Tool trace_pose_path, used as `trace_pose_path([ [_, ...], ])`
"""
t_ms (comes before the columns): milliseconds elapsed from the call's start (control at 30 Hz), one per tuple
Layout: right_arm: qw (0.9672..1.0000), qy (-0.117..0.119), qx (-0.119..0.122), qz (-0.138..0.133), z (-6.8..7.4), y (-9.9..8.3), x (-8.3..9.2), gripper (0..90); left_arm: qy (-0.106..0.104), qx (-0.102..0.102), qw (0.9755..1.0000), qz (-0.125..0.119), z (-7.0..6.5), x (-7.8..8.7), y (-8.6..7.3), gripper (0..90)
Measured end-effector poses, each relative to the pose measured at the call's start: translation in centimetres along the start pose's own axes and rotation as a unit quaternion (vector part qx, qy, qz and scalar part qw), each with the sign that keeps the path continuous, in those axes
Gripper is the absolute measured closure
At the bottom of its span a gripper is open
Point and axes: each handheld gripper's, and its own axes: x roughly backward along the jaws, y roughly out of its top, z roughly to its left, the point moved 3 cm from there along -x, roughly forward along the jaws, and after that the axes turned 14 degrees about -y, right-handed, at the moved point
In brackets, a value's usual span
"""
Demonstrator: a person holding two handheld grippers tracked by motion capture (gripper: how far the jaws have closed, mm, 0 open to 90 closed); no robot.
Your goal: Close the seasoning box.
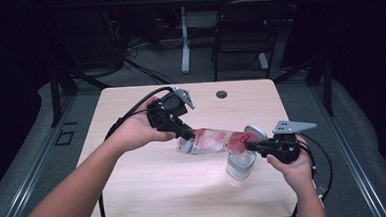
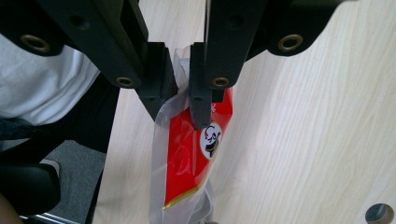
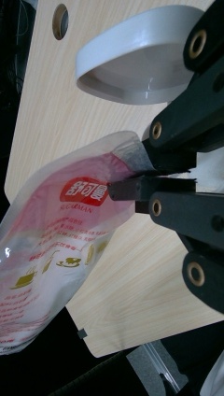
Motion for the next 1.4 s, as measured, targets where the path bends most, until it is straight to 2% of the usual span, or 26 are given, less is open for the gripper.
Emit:
trace_pose_path([
  [600,1.0,0.009,-0.004,0.001,0.0,0.0,0.6,88.0,-0.002,-0.008,0.9999,-0.013,-0.3,0.6,0.7,83.0],
  [900,0.9999,0.003,-0.012,0.001,-0.2,-0.2,0.9,88.0,-0.008,-0.006,0.9999,-0.013,-0.3,0.3,1.1,83.0],
  [1100,0.9999,0.003,-0.009,0.004,-0.4,-0.3,1.0,87.9,-0.009,-0.004,0.9999,-0.012,-0.2,0.1,1.2,82.8],
  [1400,0.9999,0.002,-0.015,0.003,-0.5,-0.4,0.8,88.1,-0.009,0.003,0.9997,-0.022,0.1,0.2,1.4,82.1],
])
